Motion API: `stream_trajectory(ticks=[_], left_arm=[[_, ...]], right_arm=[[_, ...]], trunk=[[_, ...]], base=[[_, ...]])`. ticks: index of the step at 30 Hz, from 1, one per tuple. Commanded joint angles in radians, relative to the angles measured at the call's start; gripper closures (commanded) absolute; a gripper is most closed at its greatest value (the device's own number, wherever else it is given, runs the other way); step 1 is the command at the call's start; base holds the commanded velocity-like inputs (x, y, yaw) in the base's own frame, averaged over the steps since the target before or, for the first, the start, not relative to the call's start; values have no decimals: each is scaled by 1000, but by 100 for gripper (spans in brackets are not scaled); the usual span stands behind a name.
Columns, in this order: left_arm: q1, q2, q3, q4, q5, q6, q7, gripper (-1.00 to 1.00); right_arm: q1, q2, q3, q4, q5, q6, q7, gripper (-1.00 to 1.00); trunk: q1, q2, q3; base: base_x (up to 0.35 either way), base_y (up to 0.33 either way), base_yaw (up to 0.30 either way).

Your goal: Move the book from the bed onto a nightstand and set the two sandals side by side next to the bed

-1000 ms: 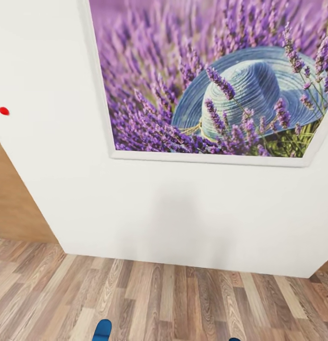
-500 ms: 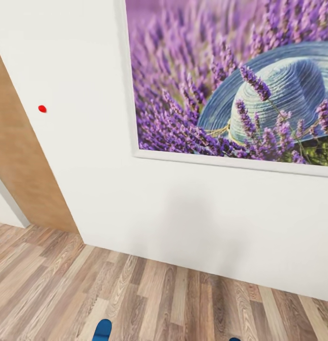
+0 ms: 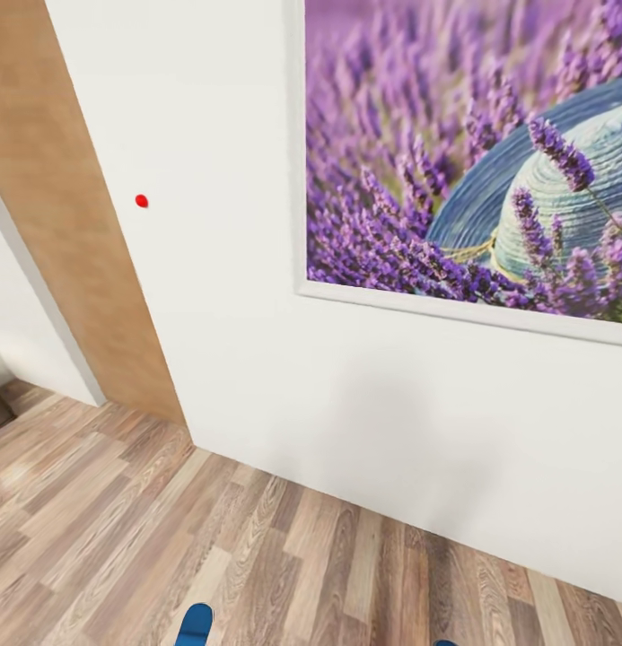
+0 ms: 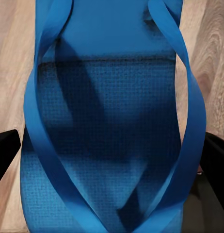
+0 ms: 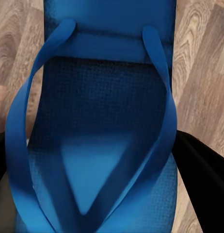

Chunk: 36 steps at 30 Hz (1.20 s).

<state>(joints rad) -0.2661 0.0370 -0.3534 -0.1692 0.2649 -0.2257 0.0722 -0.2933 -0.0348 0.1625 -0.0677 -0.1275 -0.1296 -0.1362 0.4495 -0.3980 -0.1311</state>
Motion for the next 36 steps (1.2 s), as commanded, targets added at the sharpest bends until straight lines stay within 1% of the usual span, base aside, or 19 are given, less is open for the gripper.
stream_trajectory(ticks=[1, 25, 36], left_arm=[[-1, 0, -9, 0, 7, -3, 4, 100], [1, 0, -9, 0, 7, -4, 4, 100], [1, 0, -9, 0, 7, -4, 4, 100]], right_arm=[[0, 0, 9, 0, -12, -4, -2, 100], [-1, 2, 9, 2, -12, -4, -2, 100], [-1, 1, 9, 2, -12, -4, -2, 100]], trunk=[[1, -2, -3], [1, -2, -7], [1, -2, -1]], base=[[0, 0, 274], [0, 0, 283], [0, 0, 274]])
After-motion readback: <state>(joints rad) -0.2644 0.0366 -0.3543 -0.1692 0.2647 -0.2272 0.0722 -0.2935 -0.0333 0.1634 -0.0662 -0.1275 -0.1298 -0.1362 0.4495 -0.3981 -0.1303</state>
